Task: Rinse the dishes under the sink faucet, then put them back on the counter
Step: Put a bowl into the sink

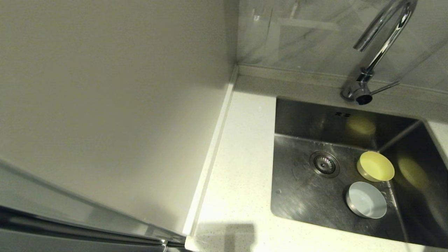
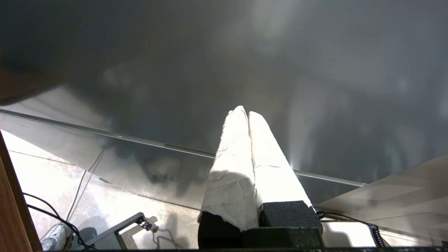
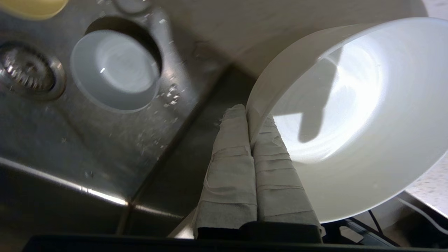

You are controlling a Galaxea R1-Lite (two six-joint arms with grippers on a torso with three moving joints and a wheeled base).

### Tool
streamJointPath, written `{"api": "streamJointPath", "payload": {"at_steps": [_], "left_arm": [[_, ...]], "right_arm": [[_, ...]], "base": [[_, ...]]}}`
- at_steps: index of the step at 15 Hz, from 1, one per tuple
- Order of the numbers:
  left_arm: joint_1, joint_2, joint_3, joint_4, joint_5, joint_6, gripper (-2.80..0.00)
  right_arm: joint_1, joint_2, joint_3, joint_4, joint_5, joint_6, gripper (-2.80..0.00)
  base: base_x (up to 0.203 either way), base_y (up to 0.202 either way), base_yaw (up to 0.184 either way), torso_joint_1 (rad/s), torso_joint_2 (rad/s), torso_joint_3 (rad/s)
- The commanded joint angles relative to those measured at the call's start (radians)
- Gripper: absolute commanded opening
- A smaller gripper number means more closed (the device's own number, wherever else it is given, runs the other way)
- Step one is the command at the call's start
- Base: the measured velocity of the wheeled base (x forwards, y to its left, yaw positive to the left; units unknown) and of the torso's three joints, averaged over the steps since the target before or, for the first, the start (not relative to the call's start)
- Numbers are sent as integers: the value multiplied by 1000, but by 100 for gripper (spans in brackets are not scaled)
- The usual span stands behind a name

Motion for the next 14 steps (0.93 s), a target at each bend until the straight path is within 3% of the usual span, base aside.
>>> {"api": "streamJointPath", "payload": {"at_steps": [1, 5, 7, 11, 14], "left_arm": [[-1, -3, 0, 0, 0, -1, -280], [0, -3, 0, 0, 0, -1, -280], [0, -3, 0, 0, 0, -1, -280], [0, -3, 0, 0, 0, -1, -280], [0, -3, 0, 0, 0, -1, -280]], "right_arm": [[59, -55, 2, 3, 8, 4, -280], [271, -118, -4, 4, 2, 24, -280], [425, -129, -13, 3, -32, 44, -280], [750, -107, -62, 2, -171, 68, -280], [1021, -30, -84, -5, -340, 74, -280]], "base": [[0, 0, 0, 0, 0, 0], [0, 0, 0, 0, 0, 0], [0, 0, 0, 0, 0, 0], [0, 0, 0, 0, 0, 0], [0, 0, 0, 0, 0, 0]]}}
